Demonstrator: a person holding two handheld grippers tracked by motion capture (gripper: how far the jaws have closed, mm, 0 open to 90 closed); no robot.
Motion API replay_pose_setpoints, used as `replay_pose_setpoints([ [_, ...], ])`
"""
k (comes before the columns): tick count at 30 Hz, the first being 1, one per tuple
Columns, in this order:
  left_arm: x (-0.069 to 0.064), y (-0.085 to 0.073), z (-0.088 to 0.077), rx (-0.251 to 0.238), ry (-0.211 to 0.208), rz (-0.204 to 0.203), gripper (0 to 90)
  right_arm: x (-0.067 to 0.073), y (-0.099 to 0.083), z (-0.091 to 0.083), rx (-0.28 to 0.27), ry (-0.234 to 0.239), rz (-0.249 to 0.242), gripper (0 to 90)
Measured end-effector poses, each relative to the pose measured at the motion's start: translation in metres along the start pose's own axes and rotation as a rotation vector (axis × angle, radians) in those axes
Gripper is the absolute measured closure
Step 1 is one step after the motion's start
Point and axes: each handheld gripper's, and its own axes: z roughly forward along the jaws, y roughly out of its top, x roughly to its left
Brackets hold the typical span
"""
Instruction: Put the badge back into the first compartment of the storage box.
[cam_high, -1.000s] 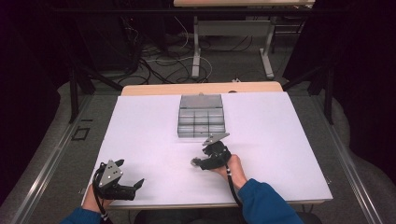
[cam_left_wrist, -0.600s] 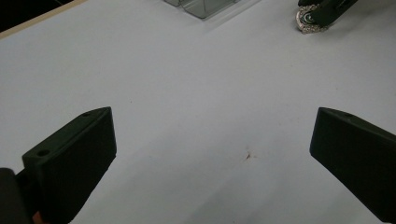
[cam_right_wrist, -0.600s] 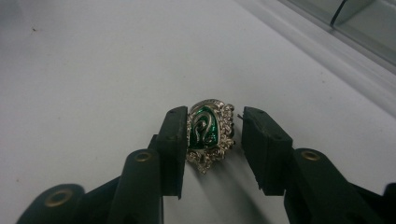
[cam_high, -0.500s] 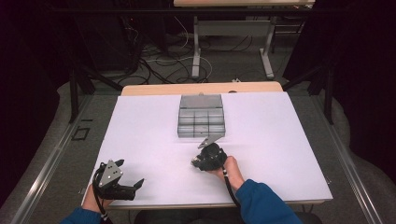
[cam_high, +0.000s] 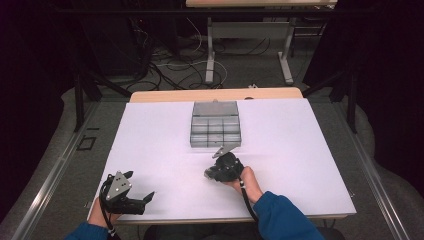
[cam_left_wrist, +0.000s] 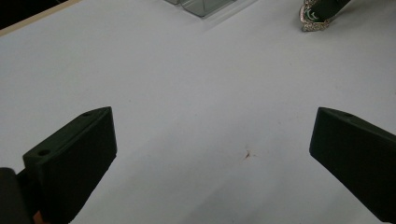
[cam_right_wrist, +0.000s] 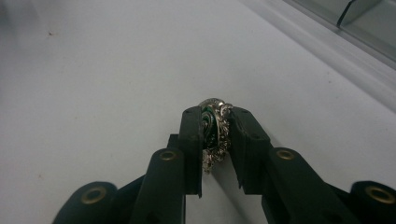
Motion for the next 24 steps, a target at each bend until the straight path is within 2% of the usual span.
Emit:
replay_pose_setpoints([
  [1,0.000,0.000,0.000,-0.001,0.001,-0.002,0.8,0.000,0.000,-0.001,0.001,-0.002,-0.019,75.9],
  [2,0.000,0.000,0.000,0.000,0.001,-0.003,0.8,0.001,0.000,-0.001,-0.001,0.001,-0.007,76.5],
  [6,0.000,0.000,0.000,-0.002,0.000,-0.002,0.8,0.005,0.002,-0.003,-0.003,0.024,-0.014,80.9],
  [9,0.000,0.000,0.000,-0.002,-0.001,-0.001,0.9,0.008,0.002,-0.001,0.010,0.026,-0.054,82.6],
  [10,0.000,0.000,0.000,-0.001,-0.001,-0.002,0.9,0.008,0.002,-0.001,0.005,0.017,-0.054,83.0],
  [12,0.000,0.000,0.000,-0.001,-0.001,-0.003,0.8,0.008,0.002,-0.003,0.016,0.042,-0.050,86.6],
  [13,0.000,0.000,0.000,-0.002,-0.001,-0.003,0.8,0.010,0.002,-0.003,0.017,0.039,-0.049,86.7],
  [14,0.000,0.000,0.000,-0.002,-0.002,0.000,0.9,0.012,0.002,-0.002,0.004,0.023,-0.091,87.0],
  [16,0.000,0.000,0.000,-0.001,-0.001,0.000,0.9,0.015,0.002,-0.002,0.017,0.015,-0.077,87.0],
  [17,0.000,0.000,0.000,-0.002,-0.001,-0.003,0.9,0.014,0.003,-0.001,0.006,0.016,-0.103,87.0],
  [22,0.000,0.000,0.000,-0.004,0.000,-0.002,0.9,0.014,0.002,-0.002,-0.006,0.006,-0.106,87.0],
  [23,0.000,0.000,0.000,-0.004,0.000,-0.002,0.9,0.015,0.003,-0.005,0.011,-0.001,-0.080,87.0],
  [24,0.000,0.000,0.000,-0.004,0.001,-0.002,0.9,0.014,0.003,-0.005,0.002,-0.001,-0.090,87.0],
])
